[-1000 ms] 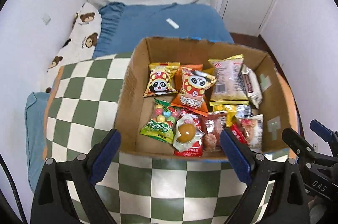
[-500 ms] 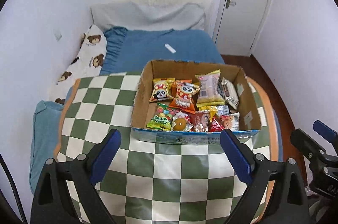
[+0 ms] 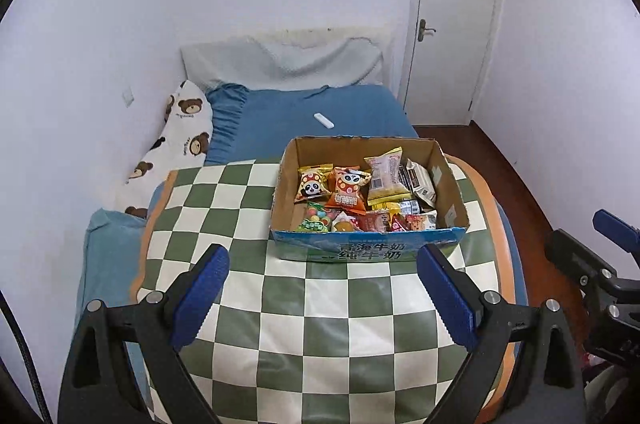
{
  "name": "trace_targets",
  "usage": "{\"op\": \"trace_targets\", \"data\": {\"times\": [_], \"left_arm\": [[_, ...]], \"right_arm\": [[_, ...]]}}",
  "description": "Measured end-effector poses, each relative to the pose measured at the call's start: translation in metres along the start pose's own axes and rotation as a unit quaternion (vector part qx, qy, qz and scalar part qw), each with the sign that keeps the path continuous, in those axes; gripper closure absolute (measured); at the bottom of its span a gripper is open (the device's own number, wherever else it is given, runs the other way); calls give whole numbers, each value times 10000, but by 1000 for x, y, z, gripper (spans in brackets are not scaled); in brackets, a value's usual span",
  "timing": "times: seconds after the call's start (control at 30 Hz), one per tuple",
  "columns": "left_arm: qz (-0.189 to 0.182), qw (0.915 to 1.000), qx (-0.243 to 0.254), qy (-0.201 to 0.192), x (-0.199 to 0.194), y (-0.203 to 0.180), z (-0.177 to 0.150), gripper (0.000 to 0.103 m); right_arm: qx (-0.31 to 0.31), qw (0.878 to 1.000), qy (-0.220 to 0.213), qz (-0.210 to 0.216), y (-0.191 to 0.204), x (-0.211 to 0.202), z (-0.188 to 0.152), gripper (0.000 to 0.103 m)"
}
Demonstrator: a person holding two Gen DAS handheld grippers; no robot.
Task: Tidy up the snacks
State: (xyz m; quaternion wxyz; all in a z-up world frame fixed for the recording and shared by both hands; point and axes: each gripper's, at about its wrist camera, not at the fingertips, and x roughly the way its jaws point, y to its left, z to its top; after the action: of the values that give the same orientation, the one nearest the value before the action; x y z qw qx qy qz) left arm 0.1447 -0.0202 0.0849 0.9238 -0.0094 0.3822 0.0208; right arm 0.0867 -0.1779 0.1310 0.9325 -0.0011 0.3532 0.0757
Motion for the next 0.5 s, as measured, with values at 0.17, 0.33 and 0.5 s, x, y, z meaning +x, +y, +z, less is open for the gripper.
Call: {"op": "trace_targets", "data": {"times": [0.17, 0.33, 0.5], "left_arm": [[-26, 9999, -100, 3, -9, 1, -6, 7], [13, 9997, -213, -101, -11, 5, -7, 0], [93, 9996, -241, -85, 1, 4, -3, 0]], "right_arm": [[-11, 10000, -12, 32, 2, -8, -4, 0], [-20, 10000, -6, 20, 0, -5, -4, 0], [-34, 10000, 18, -20, -1, 5, -2, 0]]}}
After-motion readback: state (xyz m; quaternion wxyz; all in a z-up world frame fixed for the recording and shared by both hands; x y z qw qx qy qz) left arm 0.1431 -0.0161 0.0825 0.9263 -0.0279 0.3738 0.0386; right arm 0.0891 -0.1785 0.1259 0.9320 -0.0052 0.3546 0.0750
